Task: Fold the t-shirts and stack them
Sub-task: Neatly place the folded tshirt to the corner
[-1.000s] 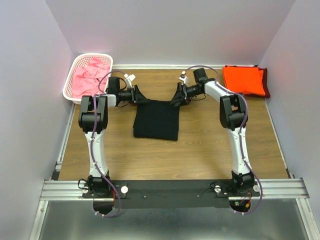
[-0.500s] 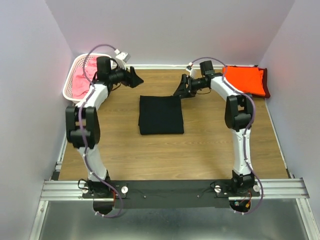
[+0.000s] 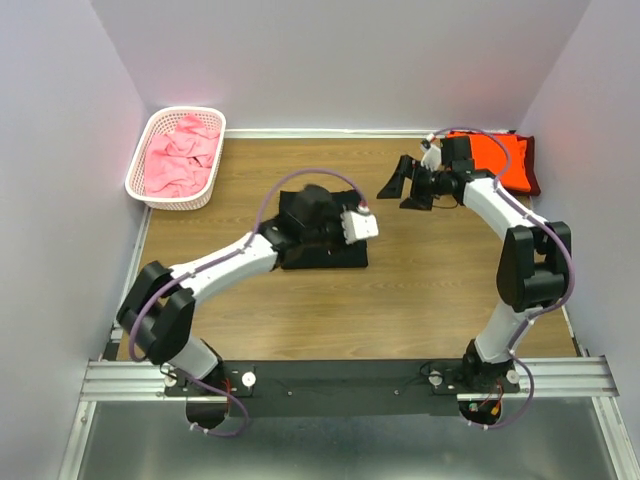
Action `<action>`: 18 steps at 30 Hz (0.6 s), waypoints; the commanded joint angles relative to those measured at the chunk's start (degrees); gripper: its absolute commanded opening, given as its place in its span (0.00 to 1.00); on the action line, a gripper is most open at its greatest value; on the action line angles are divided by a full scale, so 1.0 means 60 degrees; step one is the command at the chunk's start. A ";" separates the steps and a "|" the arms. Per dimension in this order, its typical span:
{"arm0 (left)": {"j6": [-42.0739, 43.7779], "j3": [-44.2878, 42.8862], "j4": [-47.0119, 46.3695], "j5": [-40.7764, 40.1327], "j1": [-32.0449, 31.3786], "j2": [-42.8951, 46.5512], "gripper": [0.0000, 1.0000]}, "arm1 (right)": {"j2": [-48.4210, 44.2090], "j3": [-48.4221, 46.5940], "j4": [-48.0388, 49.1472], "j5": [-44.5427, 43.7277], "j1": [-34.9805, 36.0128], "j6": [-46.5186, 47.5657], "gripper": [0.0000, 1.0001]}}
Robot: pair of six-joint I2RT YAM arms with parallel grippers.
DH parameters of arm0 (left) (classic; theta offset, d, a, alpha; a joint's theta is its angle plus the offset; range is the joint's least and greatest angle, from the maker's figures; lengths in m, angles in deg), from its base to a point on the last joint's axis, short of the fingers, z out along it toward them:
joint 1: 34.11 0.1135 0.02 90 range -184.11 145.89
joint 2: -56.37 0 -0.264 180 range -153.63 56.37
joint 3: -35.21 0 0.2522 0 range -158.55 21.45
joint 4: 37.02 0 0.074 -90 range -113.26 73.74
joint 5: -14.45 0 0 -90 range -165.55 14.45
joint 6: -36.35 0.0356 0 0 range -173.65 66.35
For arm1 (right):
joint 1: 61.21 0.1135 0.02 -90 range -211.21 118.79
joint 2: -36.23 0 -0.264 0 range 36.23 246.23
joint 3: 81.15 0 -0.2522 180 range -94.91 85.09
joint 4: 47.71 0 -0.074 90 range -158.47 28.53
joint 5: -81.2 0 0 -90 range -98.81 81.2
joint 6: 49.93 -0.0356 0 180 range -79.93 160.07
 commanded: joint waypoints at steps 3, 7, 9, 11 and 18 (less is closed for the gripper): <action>0.1290 0.0387 0.0127 -0.2129 -0.1815 -0.1151 0.52 | -0.0249 0.1203 0.0689 -0.1245 -0.0353 -0.1007 1.00; 0.1436 0.0255 -0.0034 -0.2101 -0.1993 -0.1856 0.49 | 0.0015 0.1203 0.0689 -0.0967 -0.0470 -0.1139 1.00; 0.1670 0.0138 -0.0064 -0.2072 -0.2037 -0.2090 0.49 | 0.0147 0.1232 0.0703 -0.0923 -0.0471 -0.1227 1.00; 0.1802 -0.0038 -0.0122 -0.1998 -0.2081 -0.2427 0.49 | 0.0235 0.1306 0.0718 -0.0880 -0.0471 -0.1373 1.00; 0.2096 -0.0390 -0.0151 -0.1734 -0.2081 -0.3467 0.49 | 0.0572 0.1423 0.0879 -0.0513 -0.0485 -0.1798 1.00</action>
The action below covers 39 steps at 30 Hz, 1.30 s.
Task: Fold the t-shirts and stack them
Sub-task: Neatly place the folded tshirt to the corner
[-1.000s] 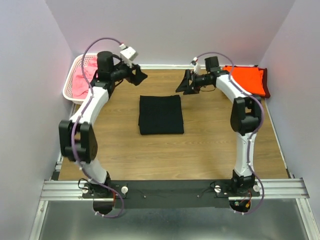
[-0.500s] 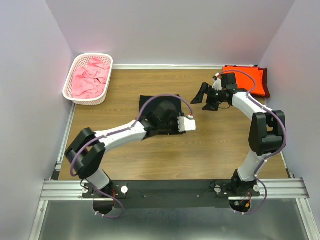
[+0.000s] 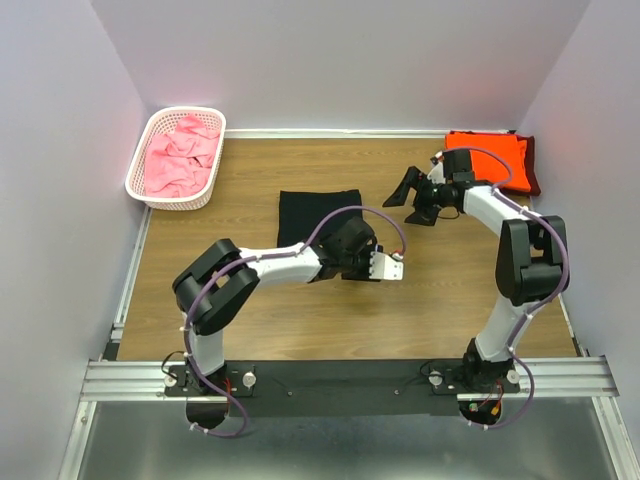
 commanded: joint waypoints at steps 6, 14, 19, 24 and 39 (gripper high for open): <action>0.0392 -0.0554 -0.0160 0.0102 0.0075 -0.0983 0.41 | 0.0329 0.0557 0.0650 0.0658 -0.0055 -0.0739 1.00; 0.0142 -0.1376 0.0851 0.1887 0.1042 -0.0589 0.00 | 0.0534 0.1611 0.2363 0.1450 -0.0026 -0.2071 1.00; -0.0222 -0.1595 0.0998 0.2825 0.1364 -0.0178 0.00 | 0.0738 0.2154 0.4090 0.1626 0.0368 -0.3478 1.00; -0.0370 -0.1713 0.1115 0.3207 0.1423 0.0085 0.00 | 0.0914 0.2724 0.5598 0.1597 0.0852 -0.4560 0.98; -0.0502 -0.1684 0.1028 0.3574 0.1438 0.0452 0.00 | 0.2144 0.2273 0.7492 0.0250 0.1966 -0.5970 0.77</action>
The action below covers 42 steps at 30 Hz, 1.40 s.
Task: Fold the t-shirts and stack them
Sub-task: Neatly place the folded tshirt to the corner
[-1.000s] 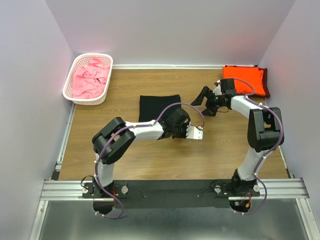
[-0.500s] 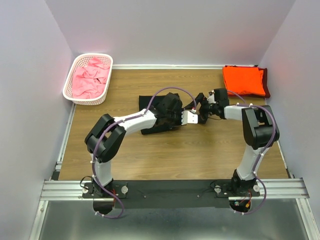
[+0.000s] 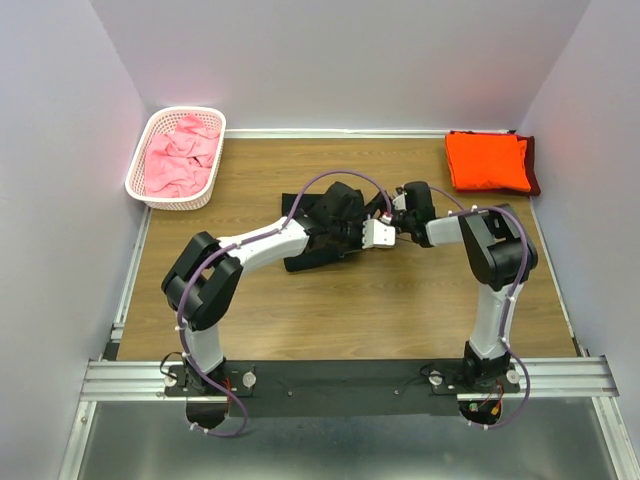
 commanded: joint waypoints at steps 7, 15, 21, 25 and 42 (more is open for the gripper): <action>-0.0386 -0.0102 -0.0493 0.0554 -0.0030 0.0325 0.00 | 0.0703 -0.0604 0.0531 -0.1941 0.0496 -0.0272 0.70; -0.0665 0.0015 -0.0640 0.0744 -0.0030 0.0398 0.00 | 0.1187 -0.0838 0.0546 -0.2176 0.0672 0.0194 0.41; -0.0883 0.0015 -0.0098 0.0685 0.0275 0.0704 0.57 | 0.0851 -0.2121 -0.0885 -0.2366 0.0599 0.2067 0.02; -0.1236 0.0146 0.0692 0.1388 0.1052 0.1378 0.85 | 0.0573 -0.3501 -0.3025 -0.2410 0.0103 0.5143 0.01; -0.2496 0.2270 0.0342 -0.0251 0.2240 0.3385 0.96 | 0.1245 -0.8732 -0.7934 -0.3801 -0.2754 1.3129 0.01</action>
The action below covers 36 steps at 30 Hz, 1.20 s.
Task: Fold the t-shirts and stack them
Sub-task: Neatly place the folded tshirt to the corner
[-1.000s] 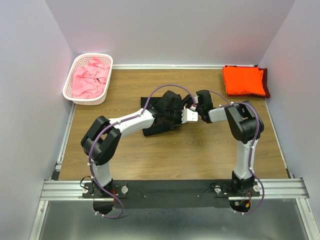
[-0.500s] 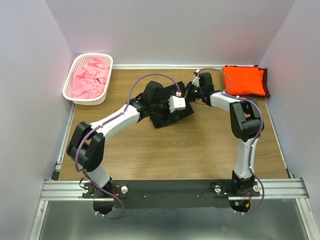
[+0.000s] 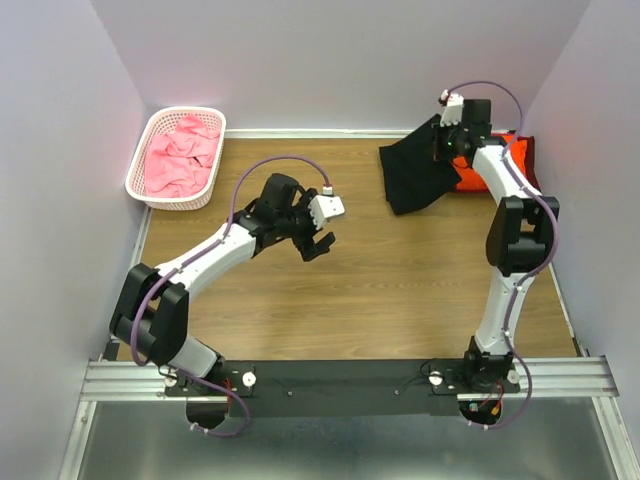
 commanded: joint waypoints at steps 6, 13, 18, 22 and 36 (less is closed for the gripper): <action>-0.0150 0.0724 -0.0300 -0.0471 0.0102 0.0757 0.96 | 0.0591 -0.2471 -0.1585 -0.0798 -0.0677 0.2140 0.01; -0.0135 0.1018 -0.0520 -0.0427 0.0102 0.0904 0.96 | 0.0240 -0.3145 -0.1879 -0.0857 -0.0736 0.2404 0.01; -0.0150 0.1018 -0.0608 -0.0354 0.0117 0.0889 0.96 | -0.0052 -0.3336 -0.2113 -0.0799 -0.0736 0.2419 0.00; -0.0135 0.1003 -0.0623 -0.0339 0.0117 0.0889 0.96 | -0.0184 -0.3512 -0.2318 -0.0755 -0.0736 0.2331 0.01; -0.0033 0.1121 -0.0608 -0.0119 0.0102 0.1080 0.96 | -0.0376 -0.4464 -0.2919 -0.0418 -0.0941 0.2170 0.01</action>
